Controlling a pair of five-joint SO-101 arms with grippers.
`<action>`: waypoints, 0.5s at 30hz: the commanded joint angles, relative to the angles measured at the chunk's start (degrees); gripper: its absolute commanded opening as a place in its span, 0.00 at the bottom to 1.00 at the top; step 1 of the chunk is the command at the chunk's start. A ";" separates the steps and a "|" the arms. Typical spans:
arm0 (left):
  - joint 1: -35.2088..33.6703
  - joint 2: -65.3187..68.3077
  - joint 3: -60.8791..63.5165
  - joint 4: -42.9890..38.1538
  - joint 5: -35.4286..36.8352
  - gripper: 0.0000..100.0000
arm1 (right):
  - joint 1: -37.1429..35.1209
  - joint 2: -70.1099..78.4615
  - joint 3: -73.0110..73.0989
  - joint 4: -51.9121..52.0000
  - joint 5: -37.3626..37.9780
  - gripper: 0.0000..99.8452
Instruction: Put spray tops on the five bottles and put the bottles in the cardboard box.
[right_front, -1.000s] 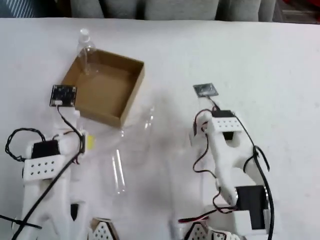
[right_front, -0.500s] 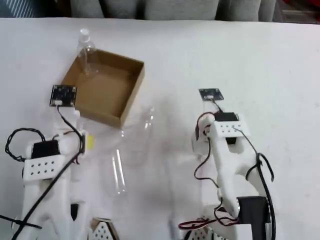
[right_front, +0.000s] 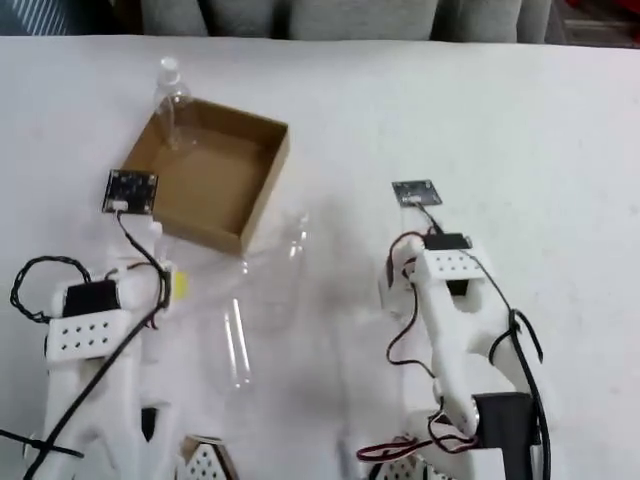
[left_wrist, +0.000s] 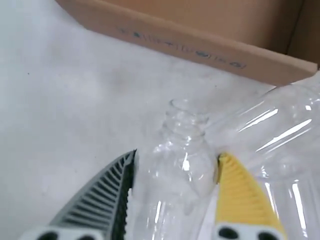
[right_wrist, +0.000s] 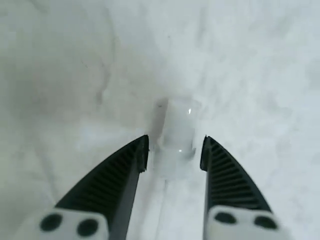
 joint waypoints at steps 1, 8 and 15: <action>0.66 -0.92 -0.26 -1.32 -0.70 0.11 | -0.13 1.80 -0.97 -0.84 -0.62 0.14; 0.57 -0.92 -0.18 -1.23 -0.70 0.11 | -0.13 2.95 -2.11 -0.48 -0.18 0.02; 0.48 -1.01 -0.26 -1.14 -0.79 0.11 | 1.10 2.86 -4.31 1.27 -0.35 0.02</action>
